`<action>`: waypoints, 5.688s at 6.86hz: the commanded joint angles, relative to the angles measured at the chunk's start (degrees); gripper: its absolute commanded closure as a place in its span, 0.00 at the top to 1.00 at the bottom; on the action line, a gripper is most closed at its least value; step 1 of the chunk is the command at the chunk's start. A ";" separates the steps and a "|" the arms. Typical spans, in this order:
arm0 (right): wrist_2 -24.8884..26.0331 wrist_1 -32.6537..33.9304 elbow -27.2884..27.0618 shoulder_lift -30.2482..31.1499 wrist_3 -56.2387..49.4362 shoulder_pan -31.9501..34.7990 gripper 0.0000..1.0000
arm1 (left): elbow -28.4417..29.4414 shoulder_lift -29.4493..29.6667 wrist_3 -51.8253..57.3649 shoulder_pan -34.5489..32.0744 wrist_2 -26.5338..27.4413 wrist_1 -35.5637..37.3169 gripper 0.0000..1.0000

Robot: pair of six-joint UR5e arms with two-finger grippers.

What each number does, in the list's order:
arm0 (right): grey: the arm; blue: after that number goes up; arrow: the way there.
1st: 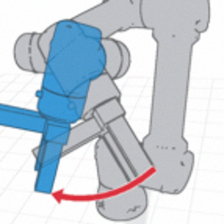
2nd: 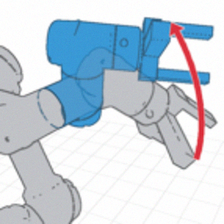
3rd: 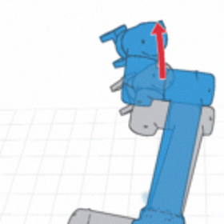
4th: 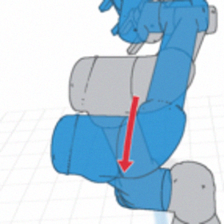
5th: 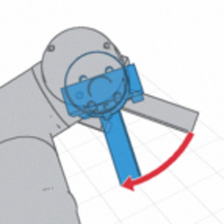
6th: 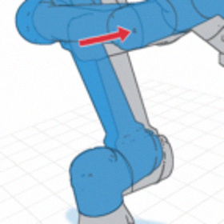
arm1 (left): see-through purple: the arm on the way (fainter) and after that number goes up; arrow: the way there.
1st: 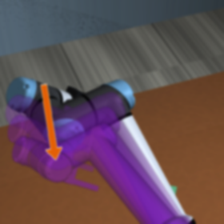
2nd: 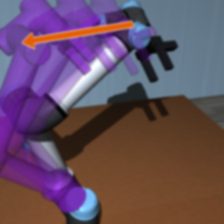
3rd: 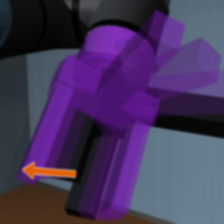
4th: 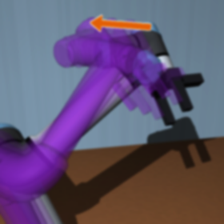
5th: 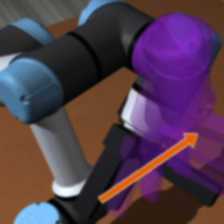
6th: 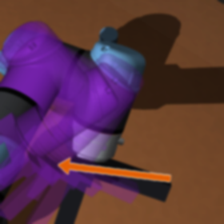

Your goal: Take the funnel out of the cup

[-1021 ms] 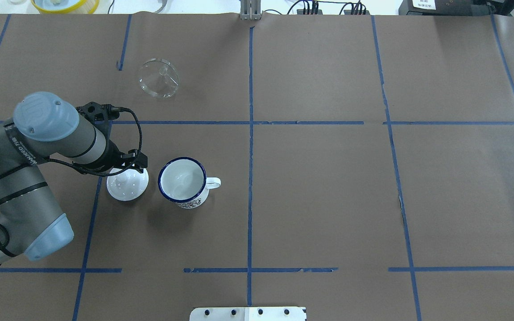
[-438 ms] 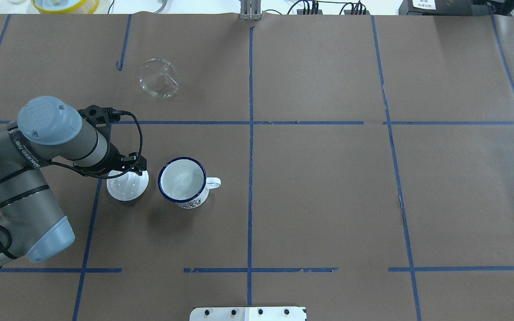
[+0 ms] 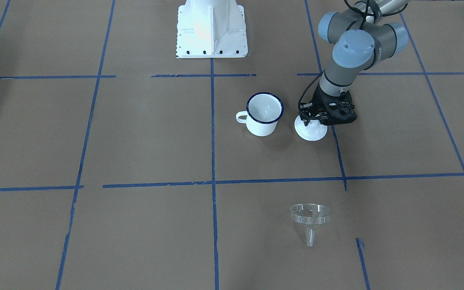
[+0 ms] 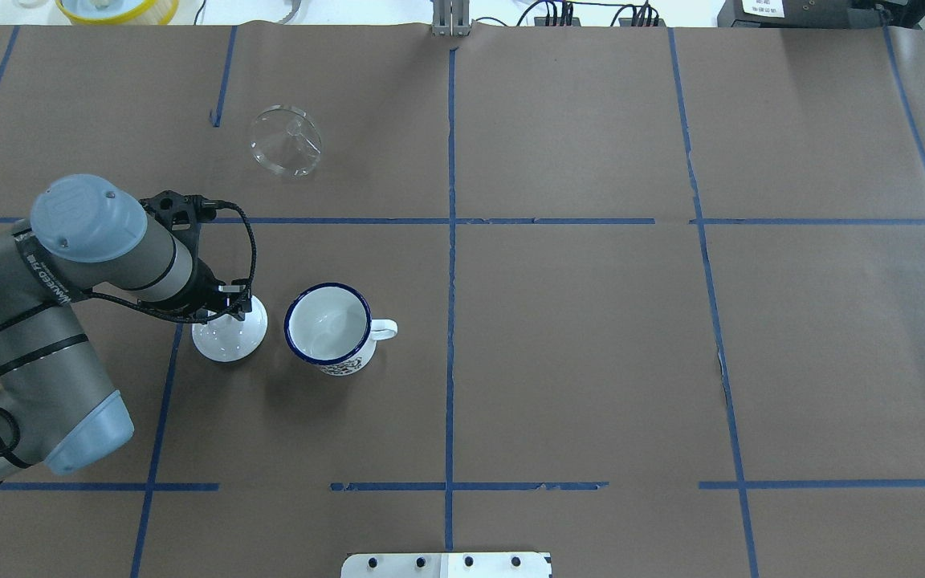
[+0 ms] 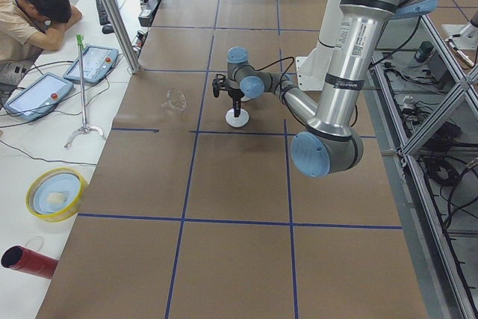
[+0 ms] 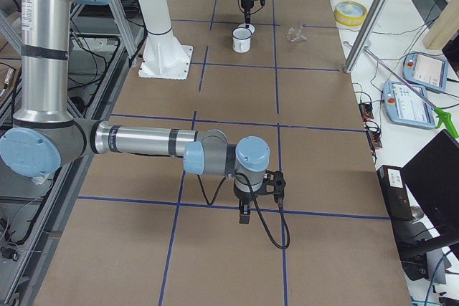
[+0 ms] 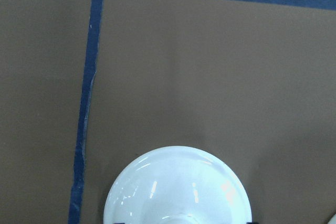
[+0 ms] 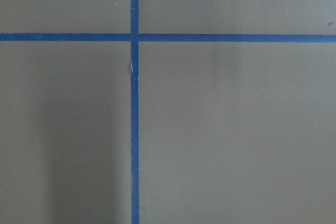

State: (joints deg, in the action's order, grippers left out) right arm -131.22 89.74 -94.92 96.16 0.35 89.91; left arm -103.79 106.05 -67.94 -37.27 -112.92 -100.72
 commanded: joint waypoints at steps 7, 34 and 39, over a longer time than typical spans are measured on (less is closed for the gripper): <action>0.00 0.00 0.00 0.00 0.00 0.00 1.00 | -3.85 -0.58 0.87 -1.04 -0.28 1.57 0.00; 0.00 0.00 0.00 0.00 0.00 0.00 1.00 | -2.99 18.66 -12.22 2.20 -3.80 22.24 0.90; 0.00 0.00 0.00 0.00 0.00 0.00 1.00 | -12.21 9.39 18.68 -15.38 -7.29 22.24 1.00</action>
State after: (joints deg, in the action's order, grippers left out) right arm -131.22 89.74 -94.92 96.15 0.35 89.91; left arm -113.70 119.94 -62.11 -44.94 -117.97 -78.47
